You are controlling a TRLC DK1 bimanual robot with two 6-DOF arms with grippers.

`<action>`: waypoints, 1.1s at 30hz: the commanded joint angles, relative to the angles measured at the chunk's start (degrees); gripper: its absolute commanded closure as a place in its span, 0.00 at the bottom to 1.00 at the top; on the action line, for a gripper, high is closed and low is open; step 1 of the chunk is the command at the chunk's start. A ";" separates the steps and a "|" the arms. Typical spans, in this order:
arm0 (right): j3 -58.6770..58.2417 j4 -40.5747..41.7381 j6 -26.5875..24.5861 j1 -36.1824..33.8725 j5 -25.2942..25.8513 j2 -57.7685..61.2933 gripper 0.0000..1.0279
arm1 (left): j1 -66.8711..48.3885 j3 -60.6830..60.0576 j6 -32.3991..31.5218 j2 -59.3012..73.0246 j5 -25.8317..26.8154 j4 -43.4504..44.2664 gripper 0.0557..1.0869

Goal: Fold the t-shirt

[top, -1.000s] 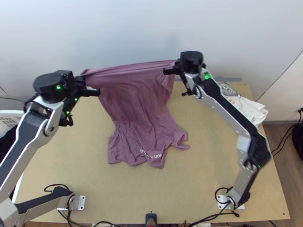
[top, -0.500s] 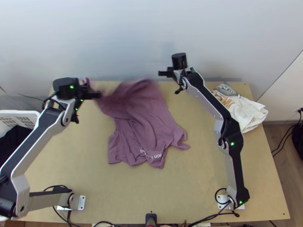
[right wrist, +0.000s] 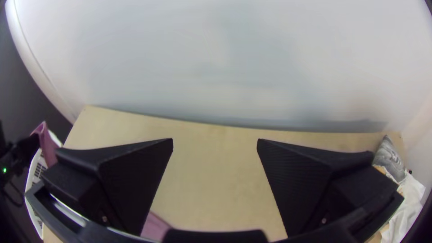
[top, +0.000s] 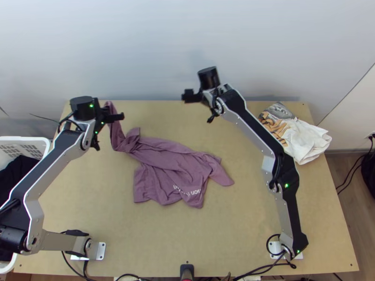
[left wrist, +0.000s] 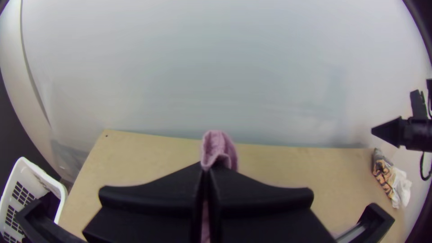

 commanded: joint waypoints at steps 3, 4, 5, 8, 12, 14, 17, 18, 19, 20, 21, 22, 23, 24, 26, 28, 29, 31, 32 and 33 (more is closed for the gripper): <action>-3.54 -10.54 -3.11 10.82 -1.73 -5.84 0.15 | 1.27 0.97 -0.92 2.60 1.28 0.17 0.96; -3.45 -12.03 -3.55 12.32 -2.26 -5.84 0.15 | 1.27 1.23 -1.00 2.86 1.28 0.17 0.96; -3.54 -13.08 -3.64 13.63 -2.87 -5.84 0.15 | 1.36 1.41 -1.00 3.04 1.28 0.17 0.96; -3.80 -16.95 -4.52 18.12 -4.28 -5.31 0.13 | 1.53 2.37 -1.36 3.92 1.28 0.17 0.96; -3.72 -21.52 -6.19 23.92 -5.16 -3.55 0.12 | 1.80 2.90 -1.53 4.44 1.28 0.17 0.96; -3.72 -23.02 -7.60 26.29 -5.42 -2.67 0.12 | 1.89 2.81 -1.53 4.62 1.28 0.17 0.96; -3.72 -23.72 -9.27 29.37 -6.39 -1.88 0.12 | 1.97 2.46 -2.06 4.62 1.28 0.00 0.96; -3.63 -23.63 -9.44 30.16 -7.62 -1.62 0.12 | 1.97 2.28 -2.23 4.62 1.28 0.00 0.96; -3.54 -23.63 -9.44 30.86 -8.67 -1.35 0.12 | 2.06 2.02 -2.41 4.62 1.28 0.00 0.96; -3.28 -23.63 -9.44 31.74 -9.29 -0.83 0.12 | 2.06 1.76 -2.41 4.62 1.28 0.00 0.96; -3.01 -23.63 -9.44 32.35 -9.99 -0.47 0.12 | 2.06 1.58 -2.50 4.62 1.28 0.00 0.96; -2.75 -23.63 -9.44 33.06 -10.87 0.05 0.12 | 2.06 1.41 -2.50 4.62 1.19 0.00 0.96; -2.40 -23.63 -9.44 33.67 -11.92 0.67 0.12 | 2.06 1.32 -2.59 4.62 1.28 0.00 0.96; -2.22 -23.63 -9.44 34.29 -12.89 1.11 0.12 | 2.06 1.23 -2.59 4.62 1.28 0.00 0.96; -2.13 -23.63 -9.44 35.69 -15.70 2.07 0.12 | 2.06 1.14 -2.76 4.62 1.28 0.00 0.96; -2.22 -23.72 -9.53 37.10 -18.16 2.78 0.12 | 2.06 1.14 -2.76 4.62 1.28 0.00 0.96; -2.13 -23.72 -9.71 37.98 -18.78 3.13 0.12 | 2.06 1.05 -2.76 4.71 1.28 0.00 0.96; -1.87 -23.72 -9.88 39.21 -19.04 3.92 0.12 | 2.06 0.97 -2.76 4.79 1.28 0.00 0.96; -1.69 -23.72 -9.88 39.47 -19.04 4.27 0.12 | 2.06 0.88 -2.85 4.79 1.28 0.00 0.96; -1.61 -23.72 -9.88 39.74 -19.13 4.80 0.12 | 2.06 0.88 -2.85 4.88 1.28 0.00 0.96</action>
